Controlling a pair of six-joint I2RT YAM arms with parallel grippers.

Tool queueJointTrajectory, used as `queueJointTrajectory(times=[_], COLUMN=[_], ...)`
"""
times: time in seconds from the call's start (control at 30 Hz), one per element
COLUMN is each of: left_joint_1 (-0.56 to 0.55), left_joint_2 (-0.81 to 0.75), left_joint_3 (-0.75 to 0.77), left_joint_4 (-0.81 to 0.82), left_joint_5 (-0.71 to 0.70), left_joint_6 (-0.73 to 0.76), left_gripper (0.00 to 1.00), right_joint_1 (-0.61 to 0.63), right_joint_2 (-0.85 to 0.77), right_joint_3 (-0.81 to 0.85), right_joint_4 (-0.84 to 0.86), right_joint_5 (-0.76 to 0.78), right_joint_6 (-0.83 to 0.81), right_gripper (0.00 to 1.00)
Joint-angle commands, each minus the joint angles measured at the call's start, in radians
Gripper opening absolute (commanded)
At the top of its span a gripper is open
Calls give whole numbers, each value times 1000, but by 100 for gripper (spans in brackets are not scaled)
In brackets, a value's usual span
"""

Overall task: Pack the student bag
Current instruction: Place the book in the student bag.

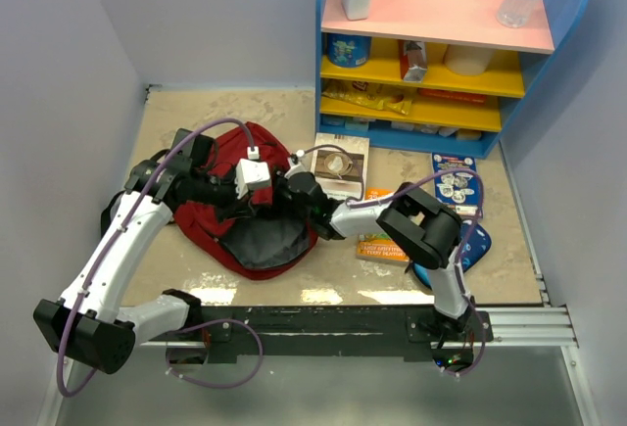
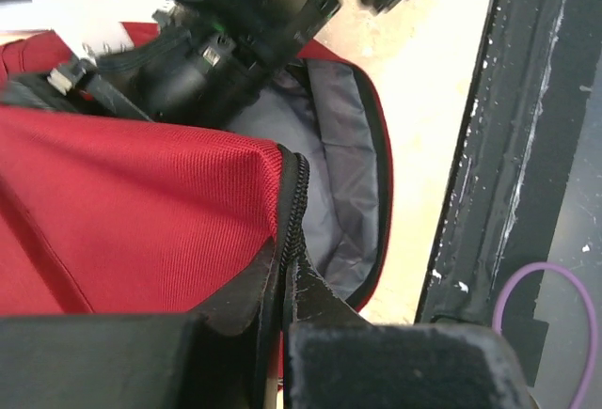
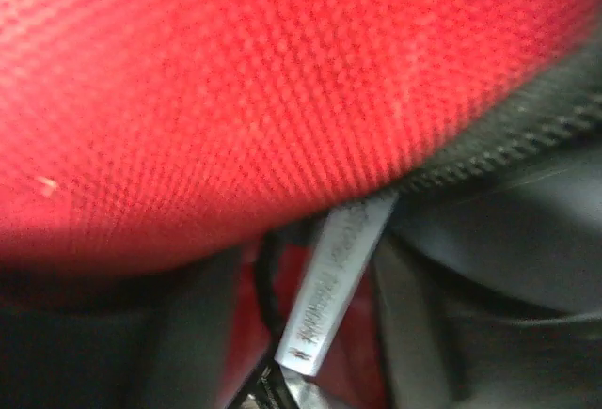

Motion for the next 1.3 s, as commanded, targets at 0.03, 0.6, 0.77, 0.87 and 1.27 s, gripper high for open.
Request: queueJointTrajectory(times=[0.03, 0.6, 0.77, 0.87, 1.27], left_joint_1=[-11, -11, -11, -11, -11], left_joint_2=[-28, -3, -3, -1, -15], left_joint_3=[-4, -18, -18, -11, -1], left_joint_4=[61, 162, 170, 172, 153], left_joint_5=[-7, -18, 6, 13, 10], left_joint_6=[-60, -136, -144, -145, -130], left_gripper=[0, 0, 0, 0, 0], right_joint_1=[-22, 19, 88, 88, 87], right_joint_2=[-180, -394, -346, -294, -252], right_joint_3=[58, -149, -151, -110, 69], right_joint_4=[-267, -635, -620, -615, -611], right_joint_5=[1, -39, 39, 94, 125], right_joint_6=[-205, -431, -437, -440, -556], right_gripper=[99, 44, 26, 22, 33])
